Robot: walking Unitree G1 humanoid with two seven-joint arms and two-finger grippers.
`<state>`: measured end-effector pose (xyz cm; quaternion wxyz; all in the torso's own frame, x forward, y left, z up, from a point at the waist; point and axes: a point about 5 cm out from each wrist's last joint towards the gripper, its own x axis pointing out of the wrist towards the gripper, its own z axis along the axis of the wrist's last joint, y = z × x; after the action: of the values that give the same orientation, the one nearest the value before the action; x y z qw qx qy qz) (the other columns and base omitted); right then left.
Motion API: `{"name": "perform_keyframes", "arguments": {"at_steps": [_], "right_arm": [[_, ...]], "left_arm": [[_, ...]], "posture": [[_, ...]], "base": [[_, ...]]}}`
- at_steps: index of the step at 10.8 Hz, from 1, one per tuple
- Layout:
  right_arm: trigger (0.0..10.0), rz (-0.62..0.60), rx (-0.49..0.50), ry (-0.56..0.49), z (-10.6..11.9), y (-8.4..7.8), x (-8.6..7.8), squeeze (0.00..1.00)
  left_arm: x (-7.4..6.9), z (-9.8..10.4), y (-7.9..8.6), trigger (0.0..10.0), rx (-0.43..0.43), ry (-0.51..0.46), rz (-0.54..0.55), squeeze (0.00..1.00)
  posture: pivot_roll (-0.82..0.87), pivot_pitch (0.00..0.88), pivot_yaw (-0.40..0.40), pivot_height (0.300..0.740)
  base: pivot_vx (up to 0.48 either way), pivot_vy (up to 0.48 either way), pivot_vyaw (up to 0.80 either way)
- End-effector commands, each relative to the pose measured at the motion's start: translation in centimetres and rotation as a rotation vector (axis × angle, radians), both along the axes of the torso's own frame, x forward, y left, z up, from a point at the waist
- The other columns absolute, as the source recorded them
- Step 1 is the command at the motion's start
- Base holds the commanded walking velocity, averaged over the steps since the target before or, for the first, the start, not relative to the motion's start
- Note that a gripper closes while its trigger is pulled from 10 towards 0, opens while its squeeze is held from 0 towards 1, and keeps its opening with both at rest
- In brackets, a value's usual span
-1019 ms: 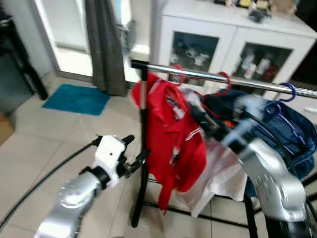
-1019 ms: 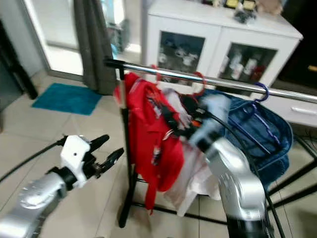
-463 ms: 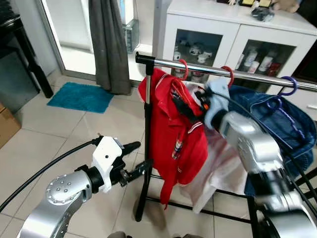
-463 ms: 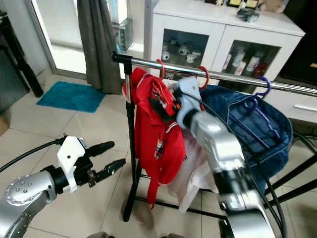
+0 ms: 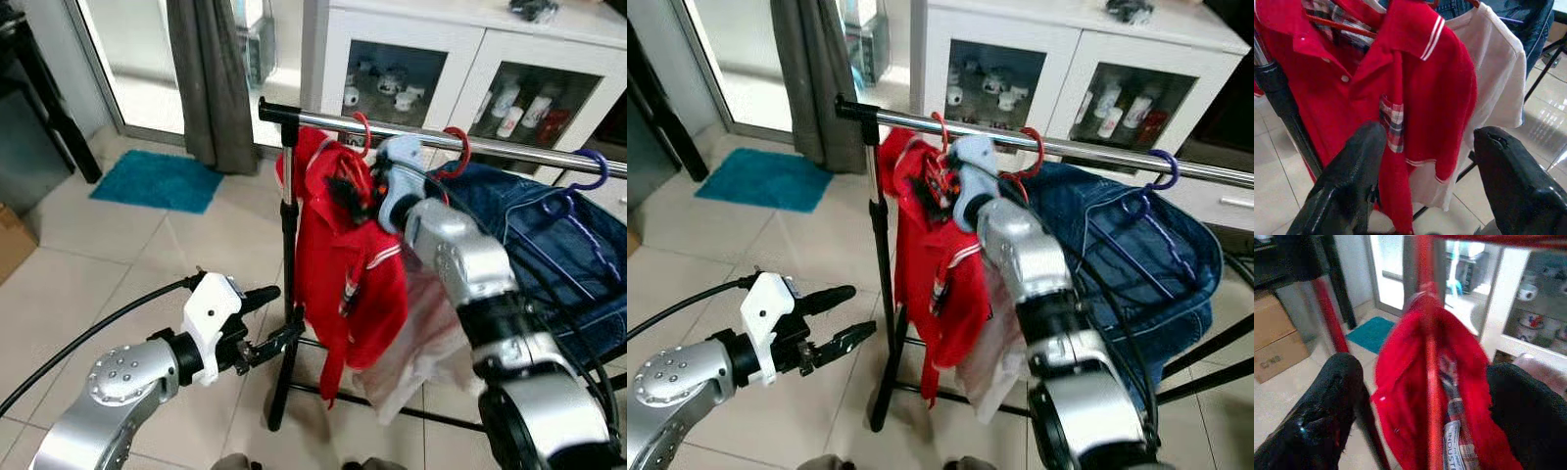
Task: Hang hanger
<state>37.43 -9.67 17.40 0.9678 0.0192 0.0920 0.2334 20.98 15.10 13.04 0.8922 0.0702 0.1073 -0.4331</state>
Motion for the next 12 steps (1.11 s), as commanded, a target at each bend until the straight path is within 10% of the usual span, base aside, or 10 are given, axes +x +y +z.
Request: {"name": "perform_keyframes", "arguments": {"at_steps": [1, 12], "right_arm": [[0.0, -0.024, 0.011, -0.002, 0.1, -0.3, 0.2, 0.00], [0.6, -0.178, -0.069, 0.051, -1.5, -1.0, 2.1, 0.00]], "left_arm": [[-0.2, 0.5, -0.1, 10.0, -0.003, -0.014, -0.014, 0.00], [0.3, 0.9, -0.2, 10.0, 0.012, -0.047, -0.022, 0.00]], "posture": [[0.07, 0.044, -0.033, 0.740], [0.07, 0.027, -0.035, 0.740]], "base": [[0.000, 0.000, 0.00], [0.000, 0.000, 0.00]]}}
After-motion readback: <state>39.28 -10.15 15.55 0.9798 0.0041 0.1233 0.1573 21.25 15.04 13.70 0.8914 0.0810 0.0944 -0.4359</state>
